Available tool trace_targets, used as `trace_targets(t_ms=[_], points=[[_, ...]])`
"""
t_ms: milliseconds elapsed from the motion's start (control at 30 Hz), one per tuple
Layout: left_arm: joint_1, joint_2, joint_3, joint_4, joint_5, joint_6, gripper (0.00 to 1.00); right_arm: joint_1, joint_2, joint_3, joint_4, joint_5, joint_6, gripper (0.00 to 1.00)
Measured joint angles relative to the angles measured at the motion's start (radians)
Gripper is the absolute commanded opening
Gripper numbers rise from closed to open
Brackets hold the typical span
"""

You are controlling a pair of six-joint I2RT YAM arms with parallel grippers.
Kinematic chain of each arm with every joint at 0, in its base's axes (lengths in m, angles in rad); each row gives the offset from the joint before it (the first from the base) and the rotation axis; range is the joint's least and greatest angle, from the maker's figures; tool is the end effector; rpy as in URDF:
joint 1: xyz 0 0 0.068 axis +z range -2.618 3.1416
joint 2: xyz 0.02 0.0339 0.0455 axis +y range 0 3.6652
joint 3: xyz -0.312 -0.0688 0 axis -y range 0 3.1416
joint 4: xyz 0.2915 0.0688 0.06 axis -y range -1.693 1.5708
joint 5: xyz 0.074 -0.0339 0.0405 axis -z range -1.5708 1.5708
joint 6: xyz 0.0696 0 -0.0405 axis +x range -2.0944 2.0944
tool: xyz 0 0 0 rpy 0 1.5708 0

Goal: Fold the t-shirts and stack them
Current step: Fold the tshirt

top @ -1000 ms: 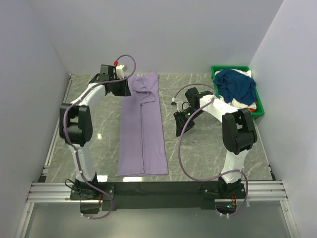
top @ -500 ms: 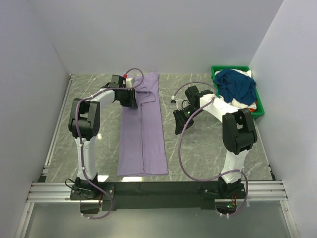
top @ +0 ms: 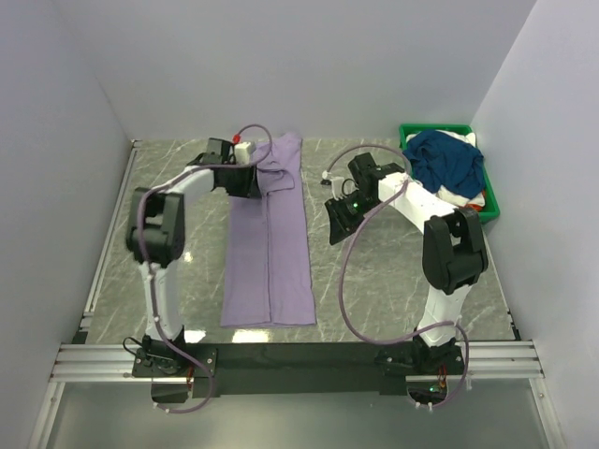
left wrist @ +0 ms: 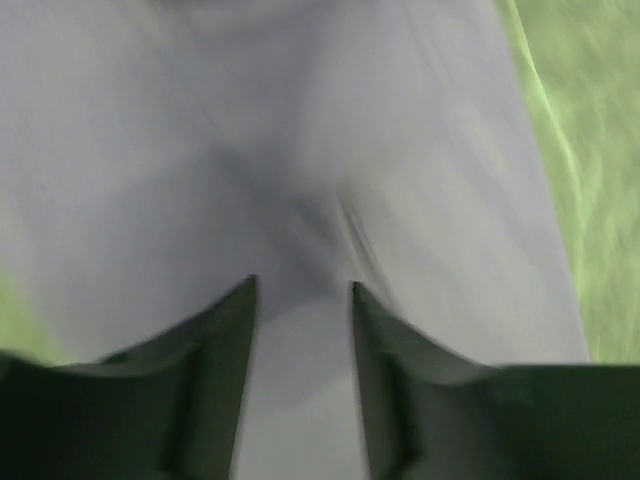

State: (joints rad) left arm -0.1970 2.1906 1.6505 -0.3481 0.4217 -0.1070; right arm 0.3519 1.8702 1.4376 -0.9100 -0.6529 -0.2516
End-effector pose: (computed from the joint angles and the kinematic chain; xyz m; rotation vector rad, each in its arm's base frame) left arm 0.5523 -0.1393 0.1623 0.2967 2.4429 -0.6511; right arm 0.3901 0.1883 0.2180 -0.9343 2.6367 0.9612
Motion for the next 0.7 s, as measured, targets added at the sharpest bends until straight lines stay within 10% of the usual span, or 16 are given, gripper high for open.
trace_targets(t_ms=[233,433,700], points=[[0.079,-0.684,-0.441,0.012,0.114,0.258,0.78,0.180,-0.285,-0.160,0.068,0.167,-0.075,0.49],[0.137,-1.251,-0.668,-0.095,0.199,0.642,0.70,0.439,-0.621,-0.386,0.121,0.303,-0.211,0.53],[0.132,-1.556,-1.081,-0.592,0.285,1.202,0.63,0.658,-0.605,-0.525,0.232,0.444,-0.294,0.52]])
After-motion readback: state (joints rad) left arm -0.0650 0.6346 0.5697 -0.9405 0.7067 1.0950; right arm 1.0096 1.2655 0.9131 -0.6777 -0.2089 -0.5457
